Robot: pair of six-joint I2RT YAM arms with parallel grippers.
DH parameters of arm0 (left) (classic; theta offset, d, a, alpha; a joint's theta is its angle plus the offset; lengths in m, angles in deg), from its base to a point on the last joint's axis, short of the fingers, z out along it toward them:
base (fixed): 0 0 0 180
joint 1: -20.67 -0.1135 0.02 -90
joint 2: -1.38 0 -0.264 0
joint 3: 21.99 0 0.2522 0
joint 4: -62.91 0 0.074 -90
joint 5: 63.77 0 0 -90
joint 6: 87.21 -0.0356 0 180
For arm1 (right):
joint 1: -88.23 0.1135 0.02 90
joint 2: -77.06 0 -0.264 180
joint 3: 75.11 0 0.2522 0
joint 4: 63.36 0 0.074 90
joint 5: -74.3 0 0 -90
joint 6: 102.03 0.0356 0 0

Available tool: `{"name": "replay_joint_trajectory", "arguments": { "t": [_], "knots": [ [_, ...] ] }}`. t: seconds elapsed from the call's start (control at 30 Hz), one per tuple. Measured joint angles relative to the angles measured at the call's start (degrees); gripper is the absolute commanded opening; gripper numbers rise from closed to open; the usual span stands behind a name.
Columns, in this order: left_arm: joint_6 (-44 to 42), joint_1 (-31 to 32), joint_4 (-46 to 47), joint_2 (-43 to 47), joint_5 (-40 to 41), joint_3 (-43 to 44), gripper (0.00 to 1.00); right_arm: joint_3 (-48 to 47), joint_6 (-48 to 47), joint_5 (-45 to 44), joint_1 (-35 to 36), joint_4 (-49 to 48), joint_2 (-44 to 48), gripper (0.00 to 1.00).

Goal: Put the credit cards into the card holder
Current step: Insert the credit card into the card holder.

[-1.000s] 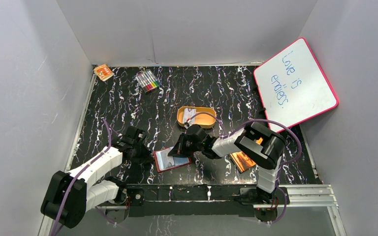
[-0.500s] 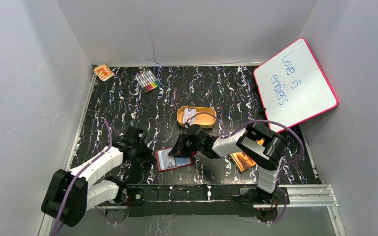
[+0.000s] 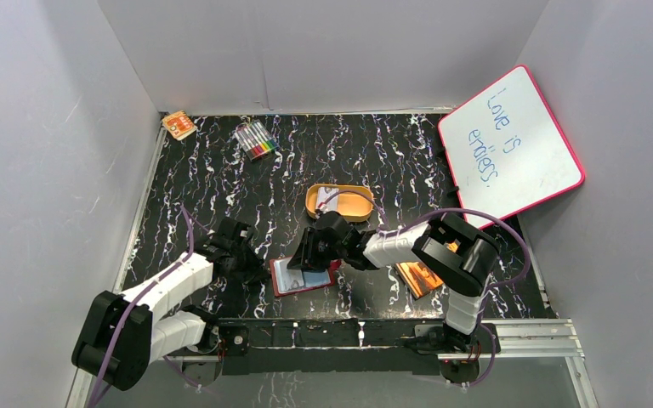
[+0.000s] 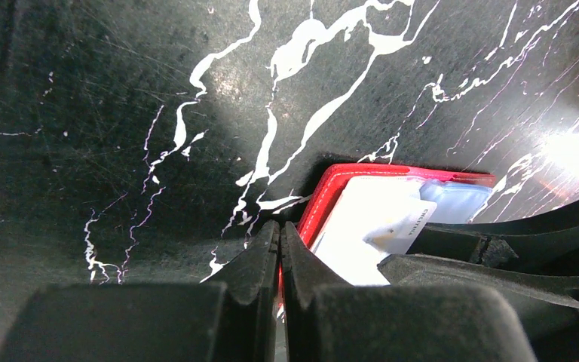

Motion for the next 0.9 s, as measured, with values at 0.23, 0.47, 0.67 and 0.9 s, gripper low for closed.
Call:
{"name": "replay_joint_trajectory", "arguments": {
  "t": [0.23,0.47,0.67,0.9],
  "knots": [
    [0.24,0.00,0.90,-0.31,-0.61,-0.15,0.00,-0.81,-0.39,0.15,0.07,1.49,0.00,0.43],
    [0.85,-0.04,2.64,-0.24,-1.57,-0.92,0.00,-3.67,-1.18,0.74,0.52,4.31,-1.27,0.42],
    [1.11,-0.15,3.50,0.26,-1.90,-1.42,0.00,-6.21,-2.71,0.39,0.83,8.61,-1.64,0.46],
    [1.88,-0.13,3.56,1.36,-1.46,-2.05,0.00,-10.54,-5.38,-3.17,1.92,17.00,-1.49,0.52]
  ]
}}
